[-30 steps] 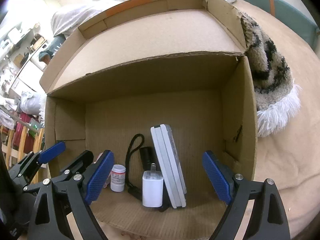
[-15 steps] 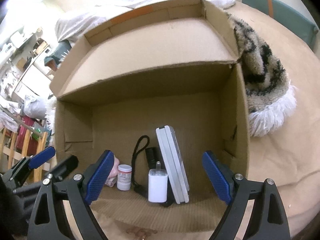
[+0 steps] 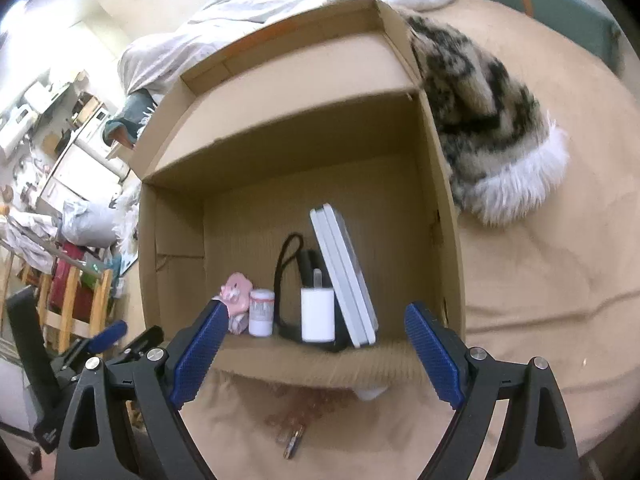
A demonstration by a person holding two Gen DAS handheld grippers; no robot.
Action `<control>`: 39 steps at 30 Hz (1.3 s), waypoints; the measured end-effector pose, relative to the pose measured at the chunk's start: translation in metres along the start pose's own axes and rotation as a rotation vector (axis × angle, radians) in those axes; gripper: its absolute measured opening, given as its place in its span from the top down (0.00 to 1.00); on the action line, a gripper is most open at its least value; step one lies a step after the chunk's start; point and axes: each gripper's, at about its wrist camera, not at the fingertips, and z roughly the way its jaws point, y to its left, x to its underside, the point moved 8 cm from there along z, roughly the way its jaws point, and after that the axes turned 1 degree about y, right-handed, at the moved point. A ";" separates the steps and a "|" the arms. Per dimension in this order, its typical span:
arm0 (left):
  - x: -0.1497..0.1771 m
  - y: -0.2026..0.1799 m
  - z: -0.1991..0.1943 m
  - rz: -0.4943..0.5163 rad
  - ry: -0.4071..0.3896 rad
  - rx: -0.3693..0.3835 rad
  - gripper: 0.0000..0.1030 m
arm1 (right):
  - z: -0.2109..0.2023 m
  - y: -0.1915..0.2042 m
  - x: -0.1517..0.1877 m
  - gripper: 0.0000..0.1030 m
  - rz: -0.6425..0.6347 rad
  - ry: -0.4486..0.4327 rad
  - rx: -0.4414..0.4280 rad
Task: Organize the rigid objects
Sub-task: 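Move both tools out of the box toward the remaining items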
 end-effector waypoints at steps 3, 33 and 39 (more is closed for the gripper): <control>0.009 -0.002 0.003 -0.009 0.038 0.041 0.33 | -0.001 -0.008 0.010 0.07 0.031 0.017 -0.013; 0.063 -0.121 0.067 0.543 0.205 0.015 0.20 | 0.040 -0.031 0.070 0.08 0.117 0.287 -0.087; 0.063 -0.128 0.078 0.447 0.237 0.075 0.21 | 0.072 -0.038 0.074 0.22 0.073 0.333 0.052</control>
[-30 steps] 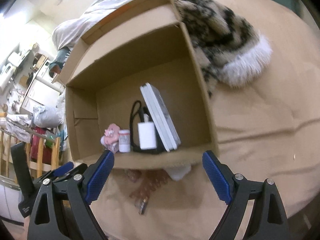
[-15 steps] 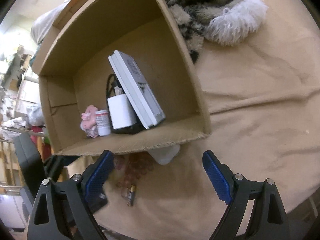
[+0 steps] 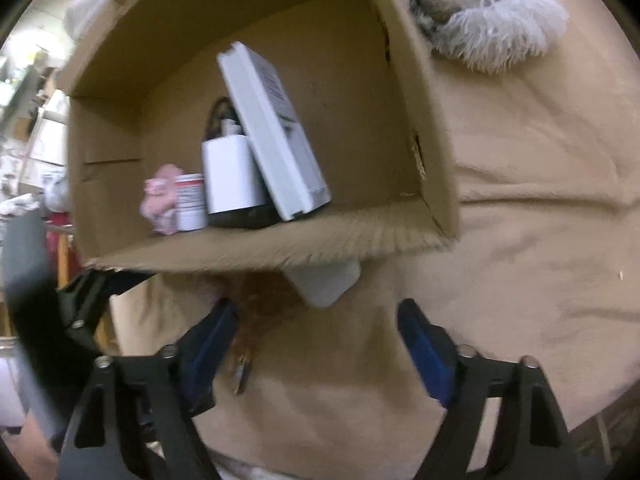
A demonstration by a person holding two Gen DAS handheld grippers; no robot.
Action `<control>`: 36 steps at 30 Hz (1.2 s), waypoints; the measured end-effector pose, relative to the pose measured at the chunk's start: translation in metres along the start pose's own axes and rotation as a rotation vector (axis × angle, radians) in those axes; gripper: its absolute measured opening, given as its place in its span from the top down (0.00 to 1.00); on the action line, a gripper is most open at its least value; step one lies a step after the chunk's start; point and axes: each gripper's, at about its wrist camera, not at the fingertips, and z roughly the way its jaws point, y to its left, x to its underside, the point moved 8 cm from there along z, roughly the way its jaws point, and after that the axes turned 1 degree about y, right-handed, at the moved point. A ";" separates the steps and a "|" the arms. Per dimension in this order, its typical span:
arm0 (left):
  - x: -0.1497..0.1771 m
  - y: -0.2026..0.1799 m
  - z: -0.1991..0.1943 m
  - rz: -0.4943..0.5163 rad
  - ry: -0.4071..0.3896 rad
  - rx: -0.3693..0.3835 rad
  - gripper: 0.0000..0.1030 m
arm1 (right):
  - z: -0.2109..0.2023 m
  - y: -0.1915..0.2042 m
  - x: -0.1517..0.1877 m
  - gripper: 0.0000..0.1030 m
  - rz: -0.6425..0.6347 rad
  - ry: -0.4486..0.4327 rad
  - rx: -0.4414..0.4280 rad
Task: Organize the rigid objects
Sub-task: 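Move both tools out of the box toward the remaining items, then grasp the pink perfume bottle with left tool while right tool grasps the white earbuds case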
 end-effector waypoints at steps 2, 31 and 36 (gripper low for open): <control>-0.003 0.004 0.005 -0.010 0.018 0.001 0.31 | 0.011 0.000 -0.005 0.23 -0.016 0.009 0.044; 0.035 0.027 0.006 -0.139 0.072 -0.020 0.42 | 0.046 0.038 0.001 0.56 -0.270 -0.031 0.313; 0.021 0.026 0.002 -0.151 0.069 -0.009 0.43 | 0.040 0.050 0.002 0.57 -0.279 -0.054 0.296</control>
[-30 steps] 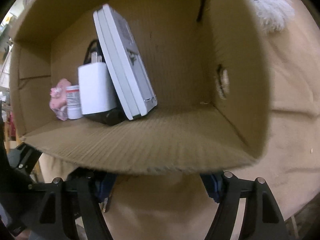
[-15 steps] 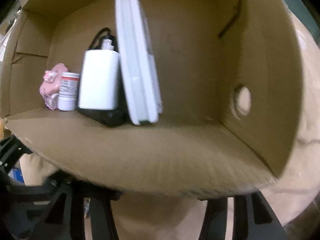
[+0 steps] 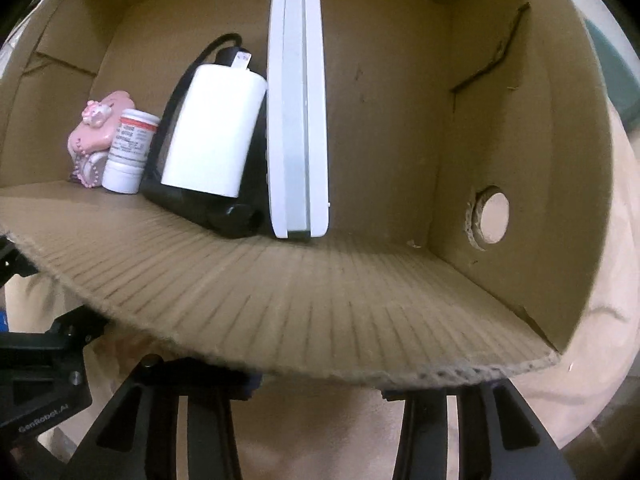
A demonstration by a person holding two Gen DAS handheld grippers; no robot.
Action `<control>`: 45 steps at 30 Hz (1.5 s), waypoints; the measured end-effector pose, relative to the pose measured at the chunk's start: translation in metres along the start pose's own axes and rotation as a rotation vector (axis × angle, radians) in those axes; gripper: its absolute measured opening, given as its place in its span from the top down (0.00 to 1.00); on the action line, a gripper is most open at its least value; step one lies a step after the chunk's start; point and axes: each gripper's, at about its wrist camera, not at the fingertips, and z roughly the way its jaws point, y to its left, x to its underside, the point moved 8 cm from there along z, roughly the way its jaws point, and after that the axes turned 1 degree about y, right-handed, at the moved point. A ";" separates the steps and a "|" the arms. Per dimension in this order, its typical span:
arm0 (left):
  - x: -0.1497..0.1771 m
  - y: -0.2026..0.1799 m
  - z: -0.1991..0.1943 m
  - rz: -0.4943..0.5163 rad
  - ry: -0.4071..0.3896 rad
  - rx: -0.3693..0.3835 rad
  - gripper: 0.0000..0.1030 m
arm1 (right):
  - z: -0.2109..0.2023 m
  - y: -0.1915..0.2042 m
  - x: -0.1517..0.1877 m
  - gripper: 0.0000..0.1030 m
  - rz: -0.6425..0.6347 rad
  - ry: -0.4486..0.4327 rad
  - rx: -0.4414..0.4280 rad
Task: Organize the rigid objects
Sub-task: 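Grasp the pink perfume bottle with left tool while right tool grasps the white earbuds case, then lower the perfume bottle into the box with left tool while right tool lowers the earbuds case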
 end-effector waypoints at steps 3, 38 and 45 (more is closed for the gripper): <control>0.003 0.010 -0.012 -0.029 -0.014 -0.006 0.43 | -0.016 0.003 0.002 0.57 0.036 -0.022 -0.041; -0.035 0.096 -0.189 -0.330 -0.531 -0.075 0.43 | -0.216 -0.037 -0.025 0.57 0.111 -0.575 -0.235; -0.073 0.095 -0.191 -0.318 -0.563 -0.016 0.43 | -0.220 -0.038 -0.066 0.57 0.077 -0.576 -0.239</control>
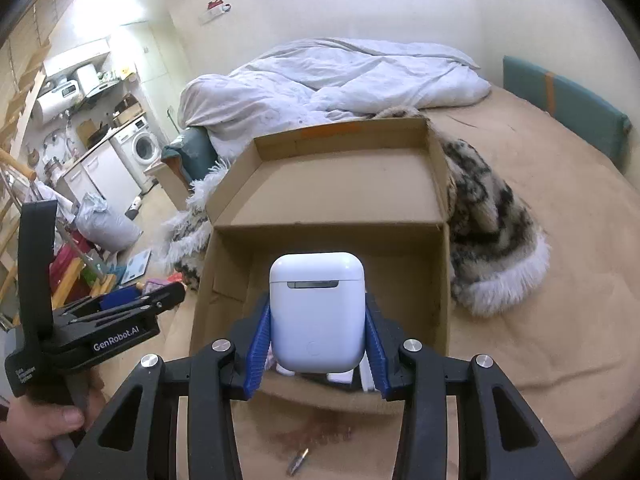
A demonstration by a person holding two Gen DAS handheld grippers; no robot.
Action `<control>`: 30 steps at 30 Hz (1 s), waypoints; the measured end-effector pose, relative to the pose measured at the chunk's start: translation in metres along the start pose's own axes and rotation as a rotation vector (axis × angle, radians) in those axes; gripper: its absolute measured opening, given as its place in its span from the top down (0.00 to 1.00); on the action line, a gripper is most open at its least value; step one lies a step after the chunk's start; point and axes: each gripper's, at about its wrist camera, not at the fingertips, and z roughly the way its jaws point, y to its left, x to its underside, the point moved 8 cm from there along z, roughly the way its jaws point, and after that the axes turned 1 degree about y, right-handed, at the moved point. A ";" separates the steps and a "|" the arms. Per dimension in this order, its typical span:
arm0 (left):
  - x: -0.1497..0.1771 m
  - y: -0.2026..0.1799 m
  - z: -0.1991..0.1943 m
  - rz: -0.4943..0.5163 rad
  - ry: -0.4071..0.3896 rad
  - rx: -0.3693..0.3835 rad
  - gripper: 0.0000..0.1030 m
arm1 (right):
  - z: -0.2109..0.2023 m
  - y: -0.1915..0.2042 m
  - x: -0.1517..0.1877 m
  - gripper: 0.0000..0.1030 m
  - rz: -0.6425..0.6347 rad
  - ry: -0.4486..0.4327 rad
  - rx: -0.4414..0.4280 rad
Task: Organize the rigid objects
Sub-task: 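Lower the perfume bottle into the box with left tool while right tool lowers the earbuds case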
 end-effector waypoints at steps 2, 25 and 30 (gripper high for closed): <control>-0.004 -0.003 0.009 0.015 -0.002 -0.009 0.43 | 0.013 -0.003 -0.004 0.57 -0.008 0.024 0.007; 0.027 -0.032 0.090 0.124 0.114 0.030 0.42 | 0.117 -0.032 0.044 0.57 0.099 0.289 0.011; 0.025 -0.028 0.100 0.126 0.109 -0.007 0.42 | 0.121 -0.037 0.048 0.57 0.087 0.304 0.040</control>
